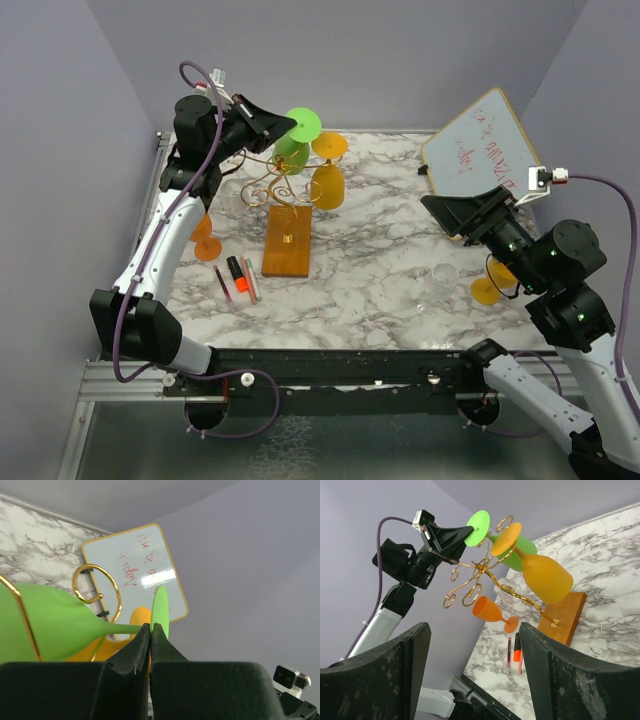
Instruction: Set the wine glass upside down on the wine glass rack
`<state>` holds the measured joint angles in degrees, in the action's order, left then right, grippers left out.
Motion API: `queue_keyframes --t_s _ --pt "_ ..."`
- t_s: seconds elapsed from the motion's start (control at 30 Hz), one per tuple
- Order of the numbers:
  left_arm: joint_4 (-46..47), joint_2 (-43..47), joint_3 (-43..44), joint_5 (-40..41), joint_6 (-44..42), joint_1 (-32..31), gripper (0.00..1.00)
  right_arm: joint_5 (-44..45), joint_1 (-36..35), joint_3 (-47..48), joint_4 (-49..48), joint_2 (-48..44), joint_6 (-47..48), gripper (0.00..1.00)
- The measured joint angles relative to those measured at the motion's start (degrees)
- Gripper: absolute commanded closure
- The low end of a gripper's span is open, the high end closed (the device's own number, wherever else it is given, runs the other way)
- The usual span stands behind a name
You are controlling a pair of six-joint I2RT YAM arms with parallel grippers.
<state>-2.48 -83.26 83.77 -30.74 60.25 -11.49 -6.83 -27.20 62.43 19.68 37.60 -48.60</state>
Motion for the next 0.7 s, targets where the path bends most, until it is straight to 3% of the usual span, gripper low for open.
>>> queue_keyframes --t_s 0.7 --pt "10.69 -3.54 -2.69 -1.9 7.5 -1.18 1.0 -0.07 0.0 -1.7 -0.81 1.42 -1.6 0.24"
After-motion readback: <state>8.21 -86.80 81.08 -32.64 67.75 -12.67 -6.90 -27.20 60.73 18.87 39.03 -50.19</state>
